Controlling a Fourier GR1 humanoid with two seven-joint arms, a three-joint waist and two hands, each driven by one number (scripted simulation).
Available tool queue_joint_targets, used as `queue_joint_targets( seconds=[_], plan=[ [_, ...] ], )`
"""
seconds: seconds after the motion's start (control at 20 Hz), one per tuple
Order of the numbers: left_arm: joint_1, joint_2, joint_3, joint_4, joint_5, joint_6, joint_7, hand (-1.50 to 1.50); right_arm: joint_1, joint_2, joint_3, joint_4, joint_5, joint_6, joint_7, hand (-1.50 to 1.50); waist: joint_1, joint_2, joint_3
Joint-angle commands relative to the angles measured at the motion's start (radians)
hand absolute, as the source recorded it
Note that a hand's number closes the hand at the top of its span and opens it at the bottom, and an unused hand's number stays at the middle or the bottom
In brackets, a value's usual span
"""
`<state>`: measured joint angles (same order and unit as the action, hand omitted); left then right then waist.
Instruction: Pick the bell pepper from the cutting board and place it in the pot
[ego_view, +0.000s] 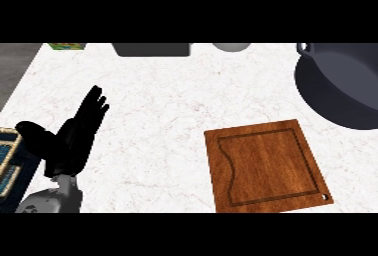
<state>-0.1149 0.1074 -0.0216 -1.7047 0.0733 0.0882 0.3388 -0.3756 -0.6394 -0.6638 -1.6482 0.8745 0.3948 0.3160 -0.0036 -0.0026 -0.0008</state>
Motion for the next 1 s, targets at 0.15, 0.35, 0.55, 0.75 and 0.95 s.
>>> queue_joint_targets(
  seconds=[0.15, 0.35, 0.55, 0.75, 0.95],
  plan=[
    [-0.031, -0.036, -0.037, 0.008, -0.044, 0.028, 0.009, 0.0, -0.218, -0.03, 0.099, 0.086, -0.025, -0.023, 0.096, 1.5, 0.014, 0.004, 0.001],
    [0.037, -0.007, -0.016, -0.009, 0.005, -0.044, -0.036, 0.0, -0.36, -0.095, 0.131, 0.259, -0.028, -0.015, 0.133, 1.5, 0.02, 0.004, 0.0],
    [0.03, -0.02, -0.023, 0.031, -0.018, -0.032, -0.056, 0.0, -0.448, -0.106, 0.161, 0.504, 0.028, -0.152, 0.093, 1.5, 0.025, 0.008, 0.001],
    [0.003, -0.029, -0.019, 0.011, -0.009, -0.02, -0.011, 0.0, -0.521, -0.086, 0.216, 0.702, 0.077, -0.247, 0.064, 1.5, 0.035, 0.011, 0.001],
    [-0.046, -0.04, -0.027, 0.023, -0.032, 0.0, 0.007, 0.0, -0.573, -0.078, 0.23, 0.889, 0.098, -0.354, -0.014, 1.5, 0.036, 0.014, 0.001]
  ],
)
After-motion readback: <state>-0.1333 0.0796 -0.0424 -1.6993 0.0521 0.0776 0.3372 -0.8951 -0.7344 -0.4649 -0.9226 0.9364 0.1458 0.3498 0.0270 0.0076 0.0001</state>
